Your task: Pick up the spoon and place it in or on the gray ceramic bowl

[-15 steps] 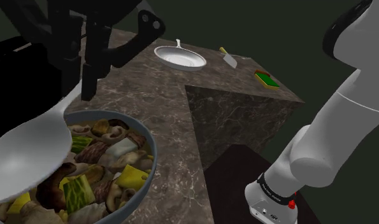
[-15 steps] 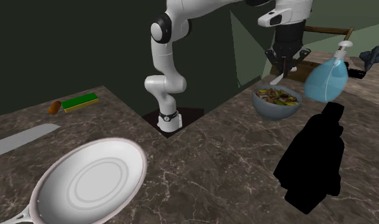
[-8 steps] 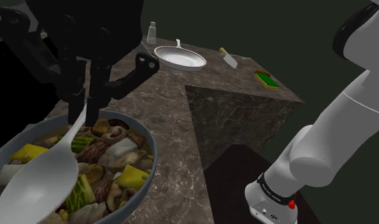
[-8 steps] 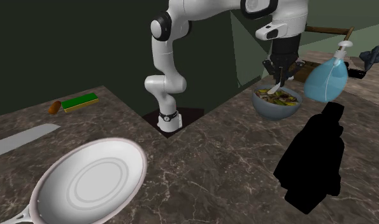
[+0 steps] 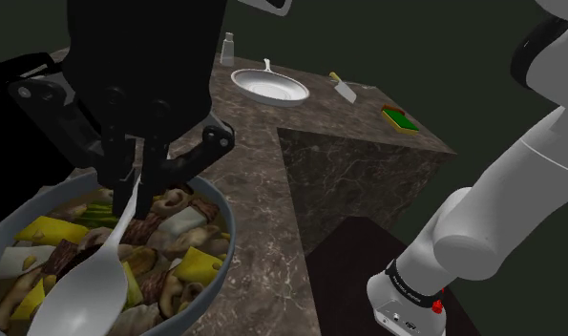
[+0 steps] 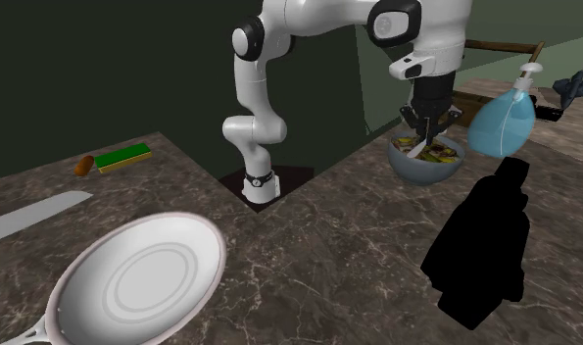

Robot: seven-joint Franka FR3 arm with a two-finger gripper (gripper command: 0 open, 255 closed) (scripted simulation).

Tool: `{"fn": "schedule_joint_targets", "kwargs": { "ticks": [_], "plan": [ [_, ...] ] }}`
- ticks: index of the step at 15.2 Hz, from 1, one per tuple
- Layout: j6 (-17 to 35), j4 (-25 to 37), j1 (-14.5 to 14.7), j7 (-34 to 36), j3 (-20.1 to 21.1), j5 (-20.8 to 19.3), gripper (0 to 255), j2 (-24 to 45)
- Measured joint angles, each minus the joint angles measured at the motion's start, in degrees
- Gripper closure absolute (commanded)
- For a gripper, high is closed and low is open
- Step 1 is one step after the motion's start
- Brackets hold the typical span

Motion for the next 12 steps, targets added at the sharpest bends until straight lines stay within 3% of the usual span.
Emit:
{"fn": "schedule_joint_targets", "kwargs": {
  "ticks": [4,5,12],
  "plan": [
    [0.1,-0.1,0.0,0.0,0.0,0.0,255,-0.1],
    [0.1,-0.1,0.0,0.0,0.0,0.0,0,-0.1],
    [-0.7,0.9,0.0,0.2,0.0,-0.3,0,0.3]
  ]
}}
